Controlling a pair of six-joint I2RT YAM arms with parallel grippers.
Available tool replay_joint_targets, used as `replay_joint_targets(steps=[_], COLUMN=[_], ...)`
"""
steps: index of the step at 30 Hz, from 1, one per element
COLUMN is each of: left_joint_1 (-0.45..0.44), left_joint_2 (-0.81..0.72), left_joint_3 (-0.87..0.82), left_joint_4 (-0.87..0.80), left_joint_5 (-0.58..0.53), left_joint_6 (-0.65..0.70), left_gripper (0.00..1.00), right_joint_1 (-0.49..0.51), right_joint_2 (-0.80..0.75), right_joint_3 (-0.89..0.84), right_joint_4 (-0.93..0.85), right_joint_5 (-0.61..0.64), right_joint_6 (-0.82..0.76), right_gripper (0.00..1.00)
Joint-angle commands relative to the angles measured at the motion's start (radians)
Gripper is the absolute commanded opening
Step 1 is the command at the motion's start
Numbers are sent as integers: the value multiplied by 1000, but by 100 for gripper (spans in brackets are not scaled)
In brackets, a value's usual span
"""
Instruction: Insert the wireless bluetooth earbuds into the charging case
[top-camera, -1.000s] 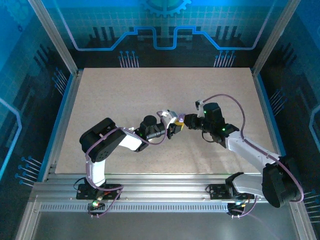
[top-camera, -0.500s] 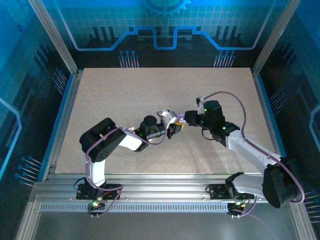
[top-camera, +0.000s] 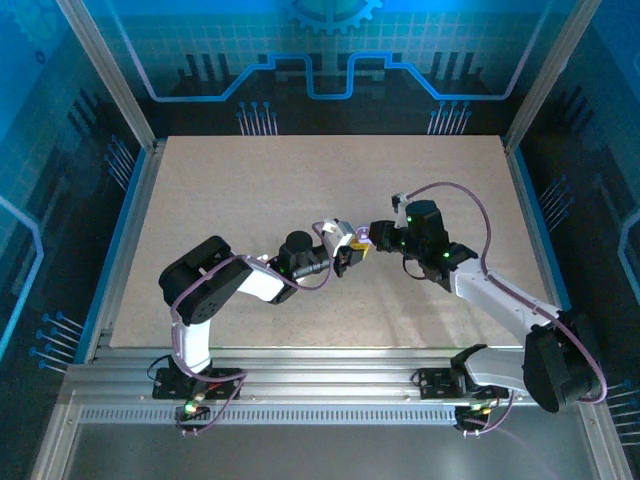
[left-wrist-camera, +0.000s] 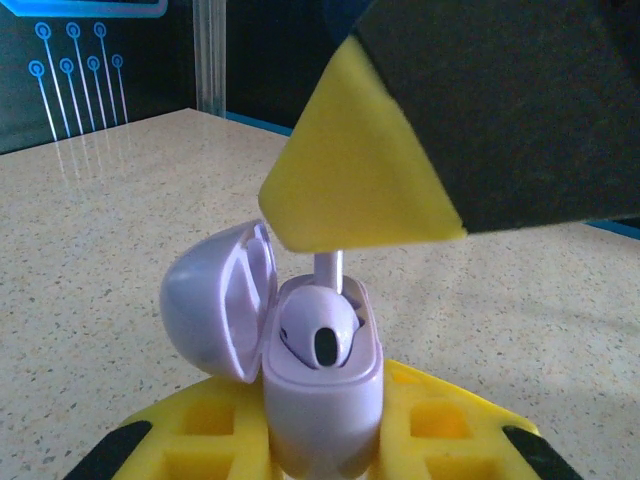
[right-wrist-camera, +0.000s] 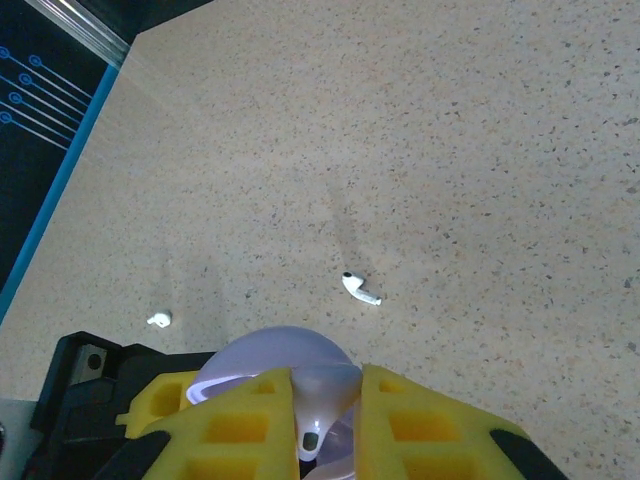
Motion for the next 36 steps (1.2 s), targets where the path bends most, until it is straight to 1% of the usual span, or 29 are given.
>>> replay_joint_targets(steps=[1,19,29,36], left_joint_1=[-7,-6,-6,-7], left_joint_2=[-5,1,-11,-16], left_joint_3=[-4,11,6,-8], left_joint_4=[56,93,116,153], left_joint_5=[14,10,16,13], left_joint_6=[-6,-37,-35,-41], left_gripper=[9,10,10,10], right_joint_1=[2,8,9,10], right_joint_2=[9,2,7,22], right_joint_3=[15,0,-6,-4], right_joint_4=[16,21,18,42], right_joint_5=[0,-71,-93,-137], right_joint_6=[0,-35,-40,-20], right_gripper=[17,18,19,20])
